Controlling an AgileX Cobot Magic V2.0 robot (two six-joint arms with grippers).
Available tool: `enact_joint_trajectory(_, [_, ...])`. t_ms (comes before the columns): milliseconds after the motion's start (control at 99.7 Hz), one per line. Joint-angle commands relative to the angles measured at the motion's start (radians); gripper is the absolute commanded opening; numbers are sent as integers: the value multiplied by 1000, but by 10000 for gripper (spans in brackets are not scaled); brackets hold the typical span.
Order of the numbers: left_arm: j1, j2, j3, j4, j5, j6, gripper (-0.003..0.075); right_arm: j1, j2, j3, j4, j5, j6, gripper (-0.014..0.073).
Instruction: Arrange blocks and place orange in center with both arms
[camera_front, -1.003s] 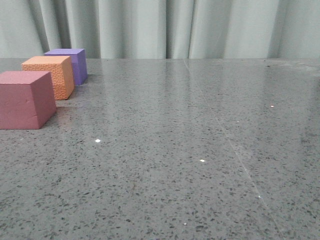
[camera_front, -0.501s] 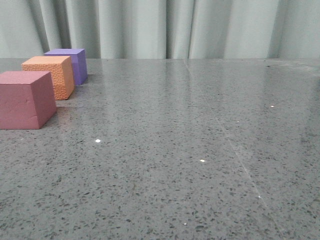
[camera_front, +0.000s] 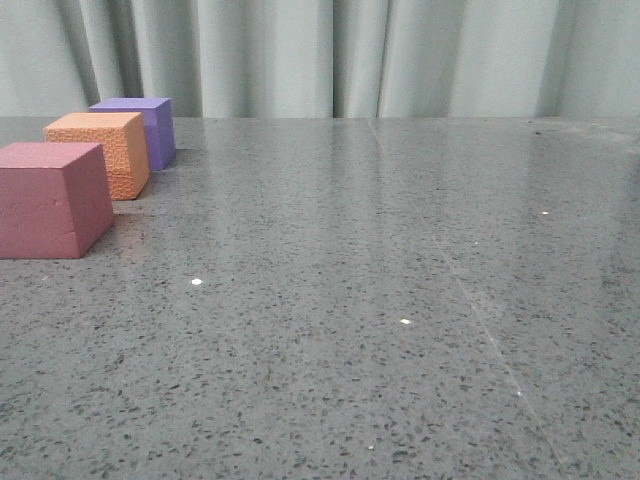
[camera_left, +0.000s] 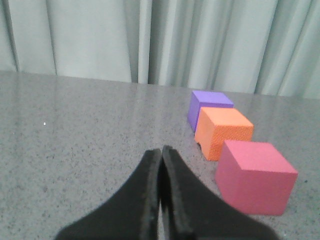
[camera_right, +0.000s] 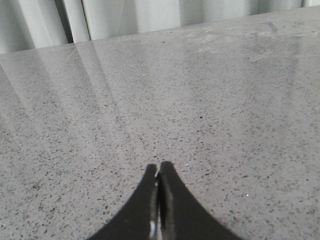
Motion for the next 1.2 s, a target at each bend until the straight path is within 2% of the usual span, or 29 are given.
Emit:
enact_joint_trajectory(0, [4, -21, 39, -20, -128, 6, -19, -5, -24, -15, -2, -81, -15, -67])
enact_joint_trajectory(150, [4, -34, 134, -17, -215, 6, -19, -5, -24, -15, -2, -81, -15, -67])
enact_joint_trajectory(291, [4, -34, 178, -11, -237, 6, -19, -5, -24, -15, -2, -81, -15, -67])
enact_joint_trajectory(511, [2, -34, 184, 37, -257, 6, -19, -5, -24, -15, -2, -81, -15, -67])
enact_joint_trajectory(1193, [-28, -34, 203, 25, -276, 55, -19, -5, -24, -15, -2, -81, -15, -67])
